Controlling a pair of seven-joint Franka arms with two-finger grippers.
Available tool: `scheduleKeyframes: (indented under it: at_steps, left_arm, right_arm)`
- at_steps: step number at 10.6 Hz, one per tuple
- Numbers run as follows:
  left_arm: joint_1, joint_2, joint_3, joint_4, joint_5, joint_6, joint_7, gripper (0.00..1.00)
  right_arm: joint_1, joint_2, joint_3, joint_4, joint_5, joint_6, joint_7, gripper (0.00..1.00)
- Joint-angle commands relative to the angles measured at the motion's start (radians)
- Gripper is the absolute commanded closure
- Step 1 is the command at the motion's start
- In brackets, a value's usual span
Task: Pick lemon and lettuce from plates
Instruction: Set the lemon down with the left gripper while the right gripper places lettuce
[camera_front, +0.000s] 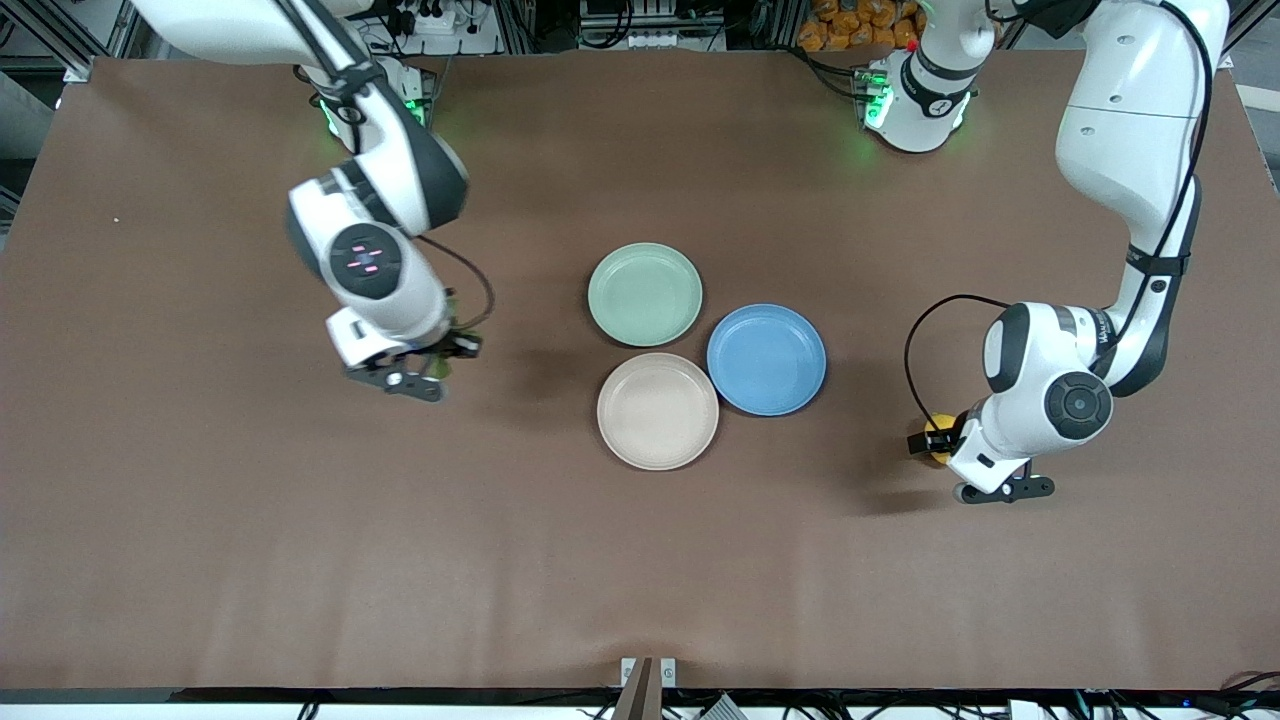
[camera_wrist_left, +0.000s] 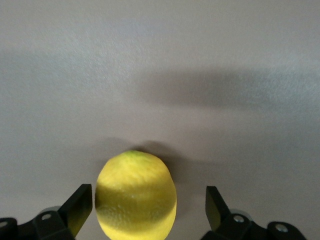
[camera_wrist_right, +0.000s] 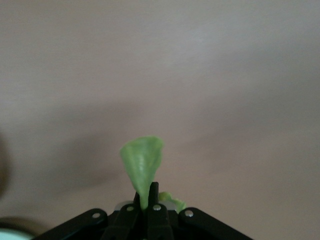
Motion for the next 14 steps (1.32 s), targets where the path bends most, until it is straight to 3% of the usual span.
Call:
scheduleKeyframes:
  at_steps: [1,4,8,13,14]
  left_arm:
    - [0.012,-0.042,-0.005,0.01,0.028,-0.007,-0.005,0.0]
    - [0.013,-0.117,-0.005,0.013,0.028,-0.053,-0.002,0.0]
    - [0.012,-0.242,-0.007,0.024,0.027,-0.131,-0.003,0.0]
    - [0.009,-0.412,-0.018,0.041,0.018,-0.244,-0.002,0.0]
    - [0.007,-0.44,-0.018,0.041,0.016,-0.267,-0.002,0.0]
  right_arm:
    - [-0.057,-0.12,-0.103,-0.14,0.025,0.025,-0.275,1.0]
    - [-0.161,-0.18,-0.158,-0.224,0.027,0.042,-0.543,1.0]
    - [-0.264,-0.179,-0.187,-0.395,0.036,0.28,-0.643,1.0]
    - [-0.309,-0.069,-0.194,-0.395,0.034,0.402,-0.652,1.0]
    - [-0.311,-0.067,-0.198,-0.39,0.034,0.401,-0.651,0.91]
